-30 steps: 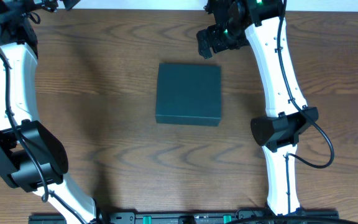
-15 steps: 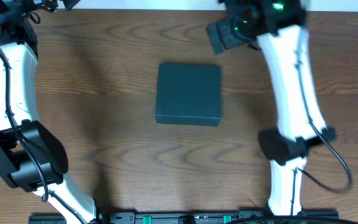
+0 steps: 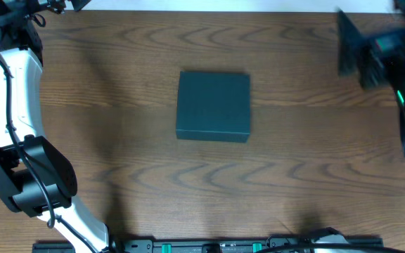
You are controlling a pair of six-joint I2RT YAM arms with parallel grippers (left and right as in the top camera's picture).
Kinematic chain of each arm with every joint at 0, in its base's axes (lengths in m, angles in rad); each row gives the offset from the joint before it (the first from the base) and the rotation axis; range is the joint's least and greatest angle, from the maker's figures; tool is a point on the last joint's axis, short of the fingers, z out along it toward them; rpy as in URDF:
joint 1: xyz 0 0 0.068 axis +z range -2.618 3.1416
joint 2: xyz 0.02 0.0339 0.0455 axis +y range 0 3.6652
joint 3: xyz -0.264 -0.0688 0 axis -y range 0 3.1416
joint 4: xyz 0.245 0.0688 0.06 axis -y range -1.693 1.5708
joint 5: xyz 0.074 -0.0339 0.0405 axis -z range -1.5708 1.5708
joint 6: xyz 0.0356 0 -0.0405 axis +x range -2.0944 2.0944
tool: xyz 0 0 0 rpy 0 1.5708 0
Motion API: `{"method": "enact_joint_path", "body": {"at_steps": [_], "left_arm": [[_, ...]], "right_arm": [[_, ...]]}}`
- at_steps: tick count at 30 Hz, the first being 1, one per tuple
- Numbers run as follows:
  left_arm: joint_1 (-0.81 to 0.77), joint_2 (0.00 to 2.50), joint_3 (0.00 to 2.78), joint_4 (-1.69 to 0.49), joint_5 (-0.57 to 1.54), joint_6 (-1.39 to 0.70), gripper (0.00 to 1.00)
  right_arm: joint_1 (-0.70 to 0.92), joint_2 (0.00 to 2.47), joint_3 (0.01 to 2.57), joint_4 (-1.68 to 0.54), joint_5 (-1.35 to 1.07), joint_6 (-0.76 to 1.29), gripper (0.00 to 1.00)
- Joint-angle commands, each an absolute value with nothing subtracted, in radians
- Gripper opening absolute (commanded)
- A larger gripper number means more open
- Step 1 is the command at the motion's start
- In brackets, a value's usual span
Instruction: Pack container
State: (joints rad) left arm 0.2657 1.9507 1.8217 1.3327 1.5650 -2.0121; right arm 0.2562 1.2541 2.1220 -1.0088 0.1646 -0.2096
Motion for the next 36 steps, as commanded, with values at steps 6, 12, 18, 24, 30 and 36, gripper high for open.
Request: {"method": "enact_joint_path", "body": {"at_steps": [6,12,18,24,30,36], "left_arm": [[0.268,1.945,1.837,1.340,1.571,-2.006,0.99],[0.268,1.945,1.837,1.339,1.571,-2.006,0.99],[0.268,1.945,1.837,1.339,1.571,-2.006,0.98],[0.268,1.945,1.837,1.339,1.571,-2.006,0.99],[0.268,1.945,1.837,1.340,1.571,-2.006,0.99],[0.268,1.945,1.837,1.340,1.571,-2.006,0.99]], "right_arm": [[0.169,0.752,1.346,-0.726,0.153,-0.175,0.99],[0.152,0.474,0.867,-0.466,0.129,-0.055,0.99],[0.144,0.284,0.521,-0.250,0.029,-0.038,0.99],[0.142,0.148,0.328,-0.181,-0.027,0.002,0.99],[0.141,0.058,0.227,-0.167,0.007,0.078,0.99],[0.141,0.005,0.171,-0.166,0.034,0.120,0.99]]}}
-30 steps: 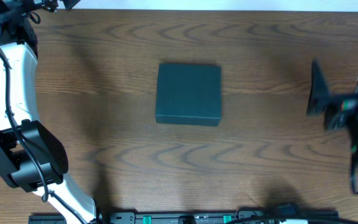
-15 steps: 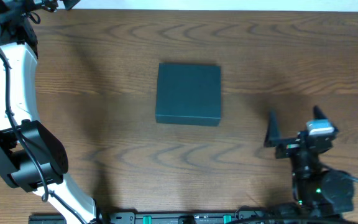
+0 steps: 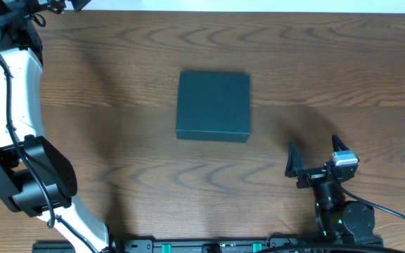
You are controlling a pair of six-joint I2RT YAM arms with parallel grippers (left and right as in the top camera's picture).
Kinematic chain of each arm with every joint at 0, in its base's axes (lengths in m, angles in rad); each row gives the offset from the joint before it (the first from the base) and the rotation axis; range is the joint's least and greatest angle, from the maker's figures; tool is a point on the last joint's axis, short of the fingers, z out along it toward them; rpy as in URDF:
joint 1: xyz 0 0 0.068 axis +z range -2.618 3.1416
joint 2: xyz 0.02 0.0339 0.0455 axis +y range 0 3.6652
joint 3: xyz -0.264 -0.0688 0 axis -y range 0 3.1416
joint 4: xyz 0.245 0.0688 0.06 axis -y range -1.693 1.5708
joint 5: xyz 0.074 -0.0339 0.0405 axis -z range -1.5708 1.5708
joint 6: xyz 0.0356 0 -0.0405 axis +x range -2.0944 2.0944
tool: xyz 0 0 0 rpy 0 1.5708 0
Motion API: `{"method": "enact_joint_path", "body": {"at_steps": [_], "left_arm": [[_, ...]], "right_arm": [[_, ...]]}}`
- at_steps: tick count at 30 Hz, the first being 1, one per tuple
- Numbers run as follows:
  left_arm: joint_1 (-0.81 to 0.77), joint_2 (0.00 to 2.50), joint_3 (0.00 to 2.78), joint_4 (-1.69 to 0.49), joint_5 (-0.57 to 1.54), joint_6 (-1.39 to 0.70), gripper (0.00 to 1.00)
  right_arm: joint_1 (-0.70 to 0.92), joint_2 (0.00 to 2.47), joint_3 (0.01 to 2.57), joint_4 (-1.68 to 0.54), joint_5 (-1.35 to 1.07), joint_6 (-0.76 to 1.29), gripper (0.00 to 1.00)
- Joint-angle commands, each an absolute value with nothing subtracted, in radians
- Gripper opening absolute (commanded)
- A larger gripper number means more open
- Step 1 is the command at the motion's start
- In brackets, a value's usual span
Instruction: Pack container
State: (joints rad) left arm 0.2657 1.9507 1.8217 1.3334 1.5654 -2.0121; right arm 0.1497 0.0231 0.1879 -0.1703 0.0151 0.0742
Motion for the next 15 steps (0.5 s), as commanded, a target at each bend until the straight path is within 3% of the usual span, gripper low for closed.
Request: {"method": "enact_joint_path", "body": {"at_steps": [1,15], "left_arm": [[0.268,1.945,1.837,1.339,1.571,-2.006,0.99],[0.268,1.945,1.837,1.340,1.571,-2.006,0.99]], "right_arm": [[0.141,0.005,0.165,-0.164,0.034,0.128,0.99],[0.141,0.005,0.052,-0.044,0.024,0.198,0.99]]}}
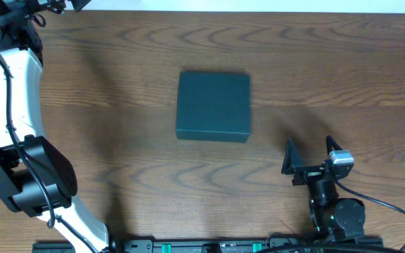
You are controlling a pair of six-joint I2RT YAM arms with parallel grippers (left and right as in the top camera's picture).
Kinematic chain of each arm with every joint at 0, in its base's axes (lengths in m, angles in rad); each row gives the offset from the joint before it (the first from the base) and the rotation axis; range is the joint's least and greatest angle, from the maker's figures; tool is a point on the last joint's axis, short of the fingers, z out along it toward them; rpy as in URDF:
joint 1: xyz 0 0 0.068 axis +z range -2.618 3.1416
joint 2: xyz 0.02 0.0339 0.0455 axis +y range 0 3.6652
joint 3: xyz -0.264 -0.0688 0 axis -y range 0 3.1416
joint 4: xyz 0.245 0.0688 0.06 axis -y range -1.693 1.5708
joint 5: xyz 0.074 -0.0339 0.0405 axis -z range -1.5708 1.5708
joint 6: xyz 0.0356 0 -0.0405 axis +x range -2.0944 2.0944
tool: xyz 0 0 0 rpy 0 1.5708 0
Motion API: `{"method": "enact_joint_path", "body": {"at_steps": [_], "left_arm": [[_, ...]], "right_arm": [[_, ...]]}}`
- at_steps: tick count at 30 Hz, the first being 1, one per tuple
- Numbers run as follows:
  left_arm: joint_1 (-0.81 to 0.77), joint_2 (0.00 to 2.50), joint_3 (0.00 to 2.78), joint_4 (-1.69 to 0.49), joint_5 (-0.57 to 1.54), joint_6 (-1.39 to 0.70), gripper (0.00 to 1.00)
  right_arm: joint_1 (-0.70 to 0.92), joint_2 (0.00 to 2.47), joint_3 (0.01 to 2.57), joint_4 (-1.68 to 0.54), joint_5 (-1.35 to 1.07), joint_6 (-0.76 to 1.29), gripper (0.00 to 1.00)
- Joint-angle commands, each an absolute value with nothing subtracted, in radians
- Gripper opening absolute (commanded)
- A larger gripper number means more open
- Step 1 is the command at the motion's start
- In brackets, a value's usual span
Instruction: Pack container
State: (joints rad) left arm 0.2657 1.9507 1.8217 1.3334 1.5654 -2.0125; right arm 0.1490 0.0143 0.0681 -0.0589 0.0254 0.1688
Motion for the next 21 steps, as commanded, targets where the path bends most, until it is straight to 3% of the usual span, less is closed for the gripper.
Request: {"method": "enact_joint_path", "body": {"at_steps": [1,21], "left_arm": [[0.268,1.945,1.837,1.339,1.571,-2.006,0.99],[0.268,1.945,1.837,1.339,1.571,-2.006,0.99]], "right_arm": [[0.141,0.005,0.048,-0.041,0.022,0.198,0.99],[0.141,0.005,0.005,-0.073,0.012,0.149,0.99]]}}
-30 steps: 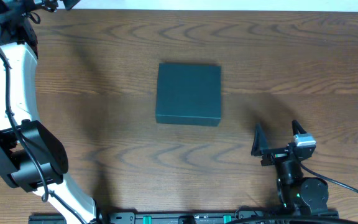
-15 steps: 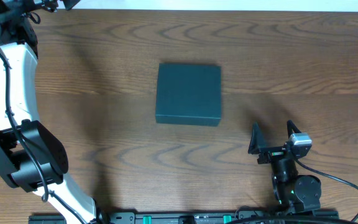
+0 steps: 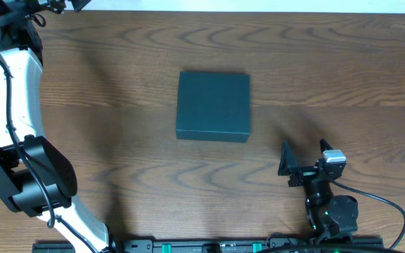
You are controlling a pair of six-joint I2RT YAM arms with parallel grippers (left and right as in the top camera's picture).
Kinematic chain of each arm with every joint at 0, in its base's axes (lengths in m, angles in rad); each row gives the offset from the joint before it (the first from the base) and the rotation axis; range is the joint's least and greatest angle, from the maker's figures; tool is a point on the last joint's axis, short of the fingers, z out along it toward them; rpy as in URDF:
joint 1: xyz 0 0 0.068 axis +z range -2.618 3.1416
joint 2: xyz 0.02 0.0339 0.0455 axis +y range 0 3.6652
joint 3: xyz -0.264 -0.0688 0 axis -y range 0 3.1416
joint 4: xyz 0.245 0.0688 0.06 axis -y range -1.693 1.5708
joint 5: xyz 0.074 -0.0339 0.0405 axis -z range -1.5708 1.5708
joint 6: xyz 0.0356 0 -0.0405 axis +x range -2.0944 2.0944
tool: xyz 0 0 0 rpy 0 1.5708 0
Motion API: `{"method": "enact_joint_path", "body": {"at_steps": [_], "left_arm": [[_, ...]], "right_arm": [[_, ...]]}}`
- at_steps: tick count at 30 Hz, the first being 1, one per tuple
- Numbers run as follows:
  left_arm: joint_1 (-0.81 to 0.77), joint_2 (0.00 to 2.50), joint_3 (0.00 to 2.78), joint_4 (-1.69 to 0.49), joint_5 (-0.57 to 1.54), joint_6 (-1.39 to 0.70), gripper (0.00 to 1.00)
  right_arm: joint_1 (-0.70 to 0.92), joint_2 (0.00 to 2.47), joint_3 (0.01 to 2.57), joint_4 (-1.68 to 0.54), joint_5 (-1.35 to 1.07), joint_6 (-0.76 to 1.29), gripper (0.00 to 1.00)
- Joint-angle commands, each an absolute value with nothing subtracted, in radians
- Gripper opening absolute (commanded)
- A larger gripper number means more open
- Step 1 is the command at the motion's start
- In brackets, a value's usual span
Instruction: Pack container
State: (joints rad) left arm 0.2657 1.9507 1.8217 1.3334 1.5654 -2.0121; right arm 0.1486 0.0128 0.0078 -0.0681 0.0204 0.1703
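Note:
A dark teal square container (image 3: 213, 105) lies with its lid on in the middle of the wooden table (image 3: 118, 84). My right gripper (image 3: 304, 156) is low near the front edge, to the right of and nearer than the container. It is open, with nothing between its fingers. Its dark fingers (image 3: 285, 159) point toward the far side. My left arm (image 3: 16, 105) runs up the left side to the far left corner, where its gripper is cut off by the frame edge.
The left arm's white links and black joint (image 3: 27, 176) take up the left strip of the table. A black rail (image 3: 209, 246) runs along the front edge. A cable (image 3: 392, 211) loops from the right arm's wrist.
My right gripper has shifted a little to the left and slightly toward the container, still open. The container and the left arm have not moved.
At first my right arm was a blurred shape at the far right corner of the table. Then it was down near the front edge, right of the container, gripper open. Since then it has edged leftward twice. The container stayed shut and still.

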Motion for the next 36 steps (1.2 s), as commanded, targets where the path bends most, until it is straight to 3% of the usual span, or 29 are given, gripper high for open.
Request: {"method": "enact_joint_path", "body": {"at_steps": [1,27,36], "left_arm": [[0.268,1.945,1.837,1.340,1.571,-2.006,0.98],[0.270,1.945,1.837,1.337,1.568,-2.006,0.99],[0.279,1.934,1.837,0.927,1.267,-2.062,0.99]], "right_arm": [[0.141,0.005,0.005,-0.073,0.010,0.149,0.99],[0.141,0.005,0.005,-0.073,0.010,0.149,0.99],[0.141,0.005,0.005,-0.073,0.010,0.149,0.99]]}}
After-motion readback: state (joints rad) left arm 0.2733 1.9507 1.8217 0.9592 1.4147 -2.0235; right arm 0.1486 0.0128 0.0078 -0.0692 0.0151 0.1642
